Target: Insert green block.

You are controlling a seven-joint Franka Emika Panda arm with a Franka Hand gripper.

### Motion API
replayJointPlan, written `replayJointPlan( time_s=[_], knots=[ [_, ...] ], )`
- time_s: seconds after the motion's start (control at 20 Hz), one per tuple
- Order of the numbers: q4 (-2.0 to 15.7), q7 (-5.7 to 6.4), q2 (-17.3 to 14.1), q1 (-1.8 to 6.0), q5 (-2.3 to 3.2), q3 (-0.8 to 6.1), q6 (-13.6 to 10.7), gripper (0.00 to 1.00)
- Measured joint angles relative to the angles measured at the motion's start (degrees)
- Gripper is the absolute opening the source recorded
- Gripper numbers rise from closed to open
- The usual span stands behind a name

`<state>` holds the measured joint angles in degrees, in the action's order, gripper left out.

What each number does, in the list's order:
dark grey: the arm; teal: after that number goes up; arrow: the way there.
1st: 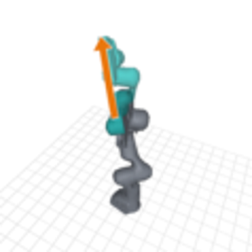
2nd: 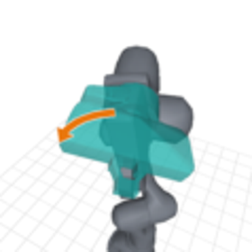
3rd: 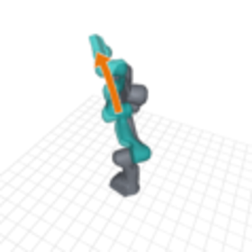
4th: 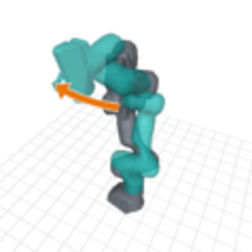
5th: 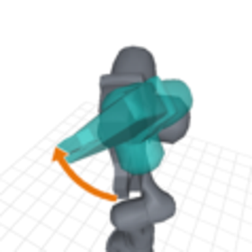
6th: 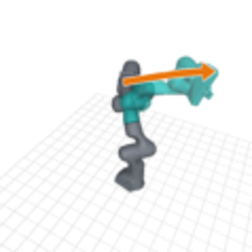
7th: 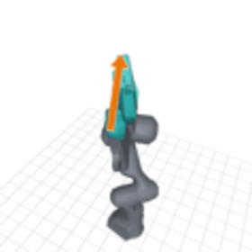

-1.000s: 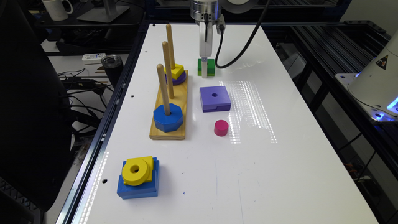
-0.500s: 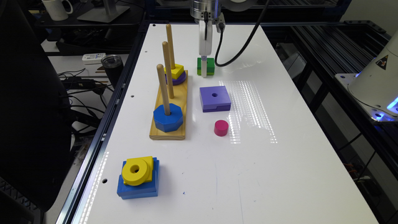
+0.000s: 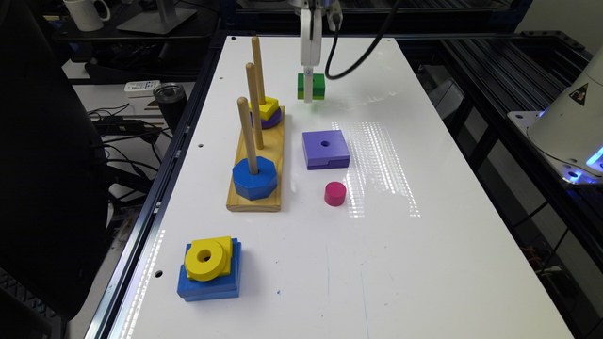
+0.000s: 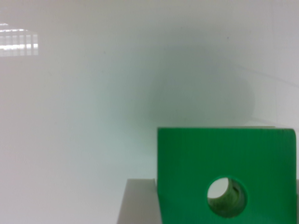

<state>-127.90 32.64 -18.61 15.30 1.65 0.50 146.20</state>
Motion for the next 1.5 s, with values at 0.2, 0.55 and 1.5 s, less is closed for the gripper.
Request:
replayJointPlan(
  time_s=[0.2, 0.55, 1.5],
  knots=[
    [-0.04, 0.0, 2.55, 0.0, -0.01, 0.06, -2.48, 0.0],
    [-0.05, 0.0, 7.55, 0.01, -0.03, 0.17, -7.2, 0.0],
    [1.27, 0.0, 17.56, 0.01, -0.12, 0.37, -17.04, 0.0]
  ],
)
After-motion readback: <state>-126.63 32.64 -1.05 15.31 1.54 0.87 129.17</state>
